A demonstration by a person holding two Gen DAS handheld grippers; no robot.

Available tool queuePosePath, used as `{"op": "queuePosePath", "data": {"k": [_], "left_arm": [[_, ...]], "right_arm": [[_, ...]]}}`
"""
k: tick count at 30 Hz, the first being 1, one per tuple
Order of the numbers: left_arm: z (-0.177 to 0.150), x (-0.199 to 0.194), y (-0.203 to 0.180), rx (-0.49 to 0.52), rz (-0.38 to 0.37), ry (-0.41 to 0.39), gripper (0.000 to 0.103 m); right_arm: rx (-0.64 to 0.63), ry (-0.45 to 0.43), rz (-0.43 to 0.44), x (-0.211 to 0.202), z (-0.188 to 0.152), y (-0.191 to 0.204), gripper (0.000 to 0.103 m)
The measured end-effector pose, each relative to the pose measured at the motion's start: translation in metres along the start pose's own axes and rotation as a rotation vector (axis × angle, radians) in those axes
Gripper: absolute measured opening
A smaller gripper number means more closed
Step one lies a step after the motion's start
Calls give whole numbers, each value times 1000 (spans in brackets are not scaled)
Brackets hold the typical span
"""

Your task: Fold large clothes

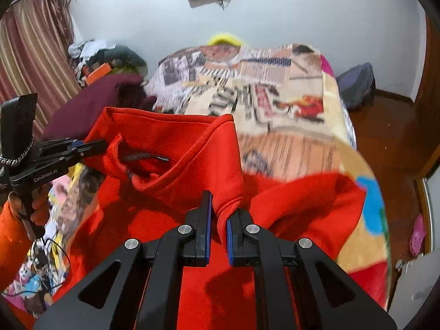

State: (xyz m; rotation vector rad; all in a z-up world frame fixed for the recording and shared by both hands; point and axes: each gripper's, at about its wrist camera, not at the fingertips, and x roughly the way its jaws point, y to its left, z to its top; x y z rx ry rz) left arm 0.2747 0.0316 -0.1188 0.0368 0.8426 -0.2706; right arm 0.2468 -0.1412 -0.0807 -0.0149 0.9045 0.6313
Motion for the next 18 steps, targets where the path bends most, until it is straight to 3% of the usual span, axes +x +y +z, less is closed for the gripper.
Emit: {"op": "queuePosePath", "data": {"k": [10,18], "left_arm": [[-76,18,4,-86,-46,142,10],[-97,0,-4,-59,15,176,21]], "right_arm": [[-32,80,-23,11,-56,24,8],[-48,71,-61,-1,-62,26,18]]}}
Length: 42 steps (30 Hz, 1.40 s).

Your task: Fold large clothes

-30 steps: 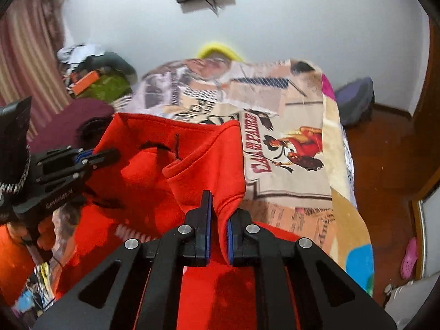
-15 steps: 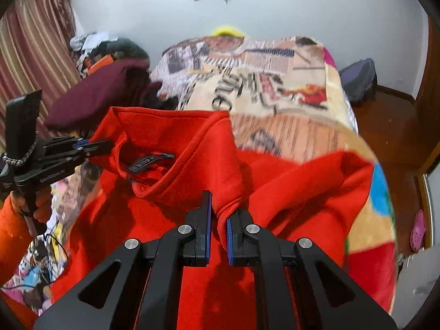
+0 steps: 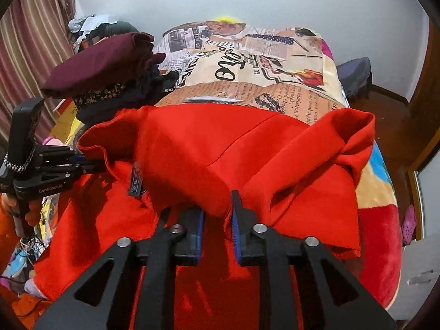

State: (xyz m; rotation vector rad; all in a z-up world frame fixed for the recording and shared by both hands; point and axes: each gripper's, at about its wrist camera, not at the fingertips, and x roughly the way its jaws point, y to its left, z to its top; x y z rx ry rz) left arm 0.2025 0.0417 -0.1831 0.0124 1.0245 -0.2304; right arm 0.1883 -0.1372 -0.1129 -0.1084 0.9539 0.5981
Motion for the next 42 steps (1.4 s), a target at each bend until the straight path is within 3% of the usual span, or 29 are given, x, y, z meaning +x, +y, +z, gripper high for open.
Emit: {"op": "queuePosePath", "data": {"k": [4,9,13,16,19,22,27,32,34,42], "left_arm": [[7,-28,13,-25,32,-64,32],[27,-58,32,-41,78,-162,45],[50,-60,42,-69,103,-205,47],[65,-42,47,-94,74,-186,47],[68,-17,43,-105,30,-125,47],[61,13,33,-83,-7,-39,47],[33,44,25,-61,11,68,47],[8,36,28,-78,2,54,54],[1,29,30,-89,5,43,55],[-6,-3,53,-106,117,2,55]], "right_arm": [[-2,-16,2,-18,5,-1,23],[10,-141,-31,-51,24,-5,39],[16,-202,-50,-56,45,-6,42],[7,-208,-64,-44,59,-2,43],[32,-148,-20,-17,63,-1,46],[32,-86,-27,6,55,-1,46],[43,28,-86,29,27,-14,46],[86,17,-87,10,-2,-30,47],[108,18,-111,1,-8,-34,53],[202,-14,-169,-26,-19,-56,56]]}}
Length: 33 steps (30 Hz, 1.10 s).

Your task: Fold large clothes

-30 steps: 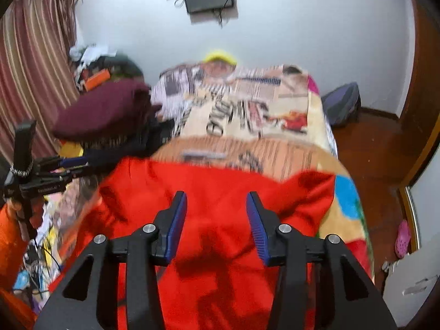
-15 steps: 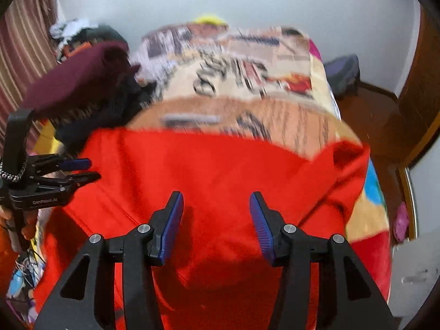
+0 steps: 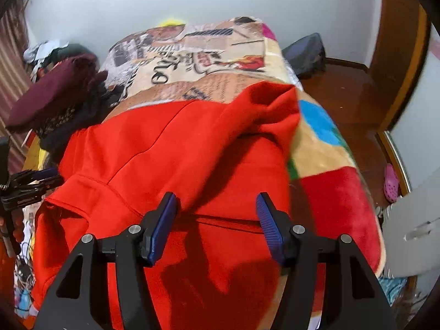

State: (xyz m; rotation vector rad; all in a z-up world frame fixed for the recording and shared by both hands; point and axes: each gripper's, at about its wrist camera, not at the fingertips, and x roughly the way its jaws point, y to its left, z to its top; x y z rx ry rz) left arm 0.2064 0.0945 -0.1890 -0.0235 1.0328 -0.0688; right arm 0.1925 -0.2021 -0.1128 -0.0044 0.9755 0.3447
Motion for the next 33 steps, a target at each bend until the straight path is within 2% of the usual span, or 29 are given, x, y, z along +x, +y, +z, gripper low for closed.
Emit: {"op": "queuePosePath", "data": {"k": [5,8,12,16,22,28,29,31,33], "left_arm": [[10,-23,31,-102,43,-71,59],[18,-29,52,-179,69,-104,62],[25,-24,74,-273,74,-107,62],[26,-3,87,-356,14,-68,63],[23,39,98,-438,-44,9,63],[16,79,102,-511,-202,78,63],[15,84,100,-511,-219,85,64],[12,89,98,-531,-247,79,72],[9,93,99,-561,-281,78,74]], "right_arm": [[32,-64,-17,-17,11,-6,57],[70,-106,-6,-22,22,-8,65],[117,-149,3,-18,35,-10,77],[176,-134,39,1,42,-16,79],[322,-22,107,40,40,-44,79],[423,36,137,57,27,-67,79],[429,42,147,58,27,-68,79],[452,63,185,66,23,-70,80],[464,63,200,69,20,-70,79]]}}
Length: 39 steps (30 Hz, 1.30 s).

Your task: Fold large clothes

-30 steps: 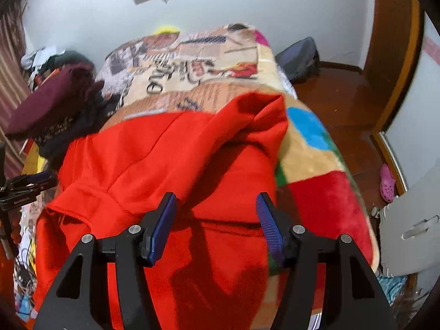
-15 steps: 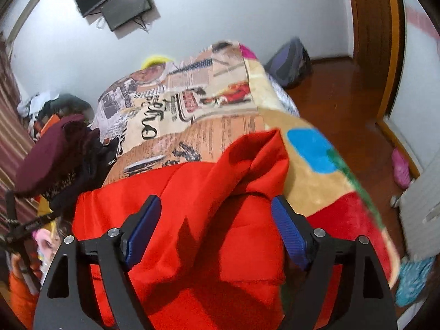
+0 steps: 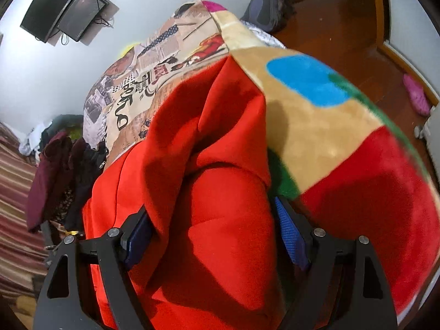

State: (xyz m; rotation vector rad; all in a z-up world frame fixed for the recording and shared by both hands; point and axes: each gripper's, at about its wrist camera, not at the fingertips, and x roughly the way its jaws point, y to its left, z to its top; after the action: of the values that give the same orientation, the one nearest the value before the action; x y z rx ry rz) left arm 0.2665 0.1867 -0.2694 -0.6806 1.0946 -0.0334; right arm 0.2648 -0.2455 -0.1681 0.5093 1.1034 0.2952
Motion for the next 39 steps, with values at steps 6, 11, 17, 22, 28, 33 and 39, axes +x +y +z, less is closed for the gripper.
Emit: {"op": "queuePosePath", "data": {"k": [6,11,17,22,28,33,39], "left_arm": [[-3,-8,-5,33,-45,0,51],[-8,-29,-24,96,-39,-53,16],[-9,-72,-68,199,-22,-144,12],[-10,-116,-119,336,-27,-246,12],[0,-152,-181,485,3,-386,10],[27,-144,-219,541,42,-424,9],[60,-94,-238,567,112,-393,9]], "right_arm": [[-21,-67,-41,-9,-1,8,40],[-46,-93,6,-23,0,13,16],[-124,-176,48,-50,8,40,13],[-229,-273,66,-82,23,70,12],[-320,-371,55,-109,49,93,12],[-370,-427,19,-116,75,105,11],[-366,-414,-37,-91,99,98,11]]}}
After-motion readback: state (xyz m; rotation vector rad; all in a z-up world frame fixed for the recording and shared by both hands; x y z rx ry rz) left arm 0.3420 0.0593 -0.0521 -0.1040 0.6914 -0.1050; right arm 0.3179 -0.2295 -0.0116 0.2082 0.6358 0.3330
